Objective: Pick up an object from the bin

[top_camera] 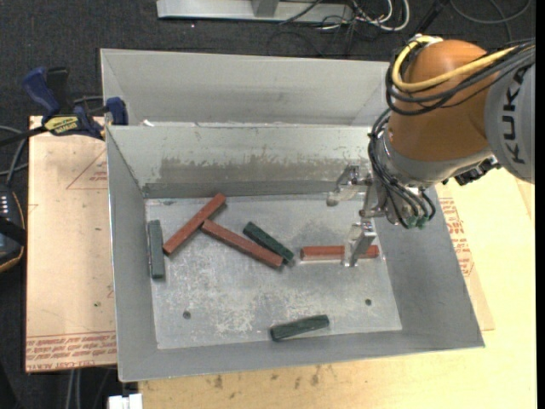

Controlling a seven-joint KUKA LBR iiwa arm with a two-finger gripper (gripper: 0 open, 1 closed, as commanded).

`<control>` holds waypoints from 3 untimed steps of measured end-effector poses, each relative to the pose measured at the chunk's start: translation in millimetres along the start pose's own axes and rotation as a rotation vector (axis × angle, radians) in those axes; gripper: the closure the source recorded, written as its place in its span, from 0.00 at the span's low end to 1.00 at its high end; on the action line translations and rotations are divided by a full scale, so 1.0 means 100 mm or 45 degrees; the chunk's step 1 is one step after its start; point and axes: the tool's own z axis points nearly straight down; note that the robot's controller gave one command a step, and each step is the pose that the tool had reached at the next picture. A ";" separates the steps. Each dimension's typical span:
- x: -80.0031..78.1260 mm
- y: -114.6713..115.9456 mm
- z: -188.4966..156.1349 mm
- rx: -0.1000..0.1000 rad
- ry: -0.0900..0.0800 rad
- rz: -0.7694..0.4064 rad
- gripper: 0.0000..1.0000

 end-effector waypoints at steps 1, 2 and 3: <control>0.00 0.00 0.00 0.000 0.000 0.000 0.00; -0.51 -0.29 1.53 -0.005 -0.019 -0.057 1.00; -0.51 -0.29 1.53 -0.005 -0.019 -0.057 1.00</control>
Offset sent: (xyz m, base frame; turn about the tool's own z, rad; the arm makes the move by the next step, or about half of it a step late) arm 0.0430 -0.0306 -0.1669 -0.0463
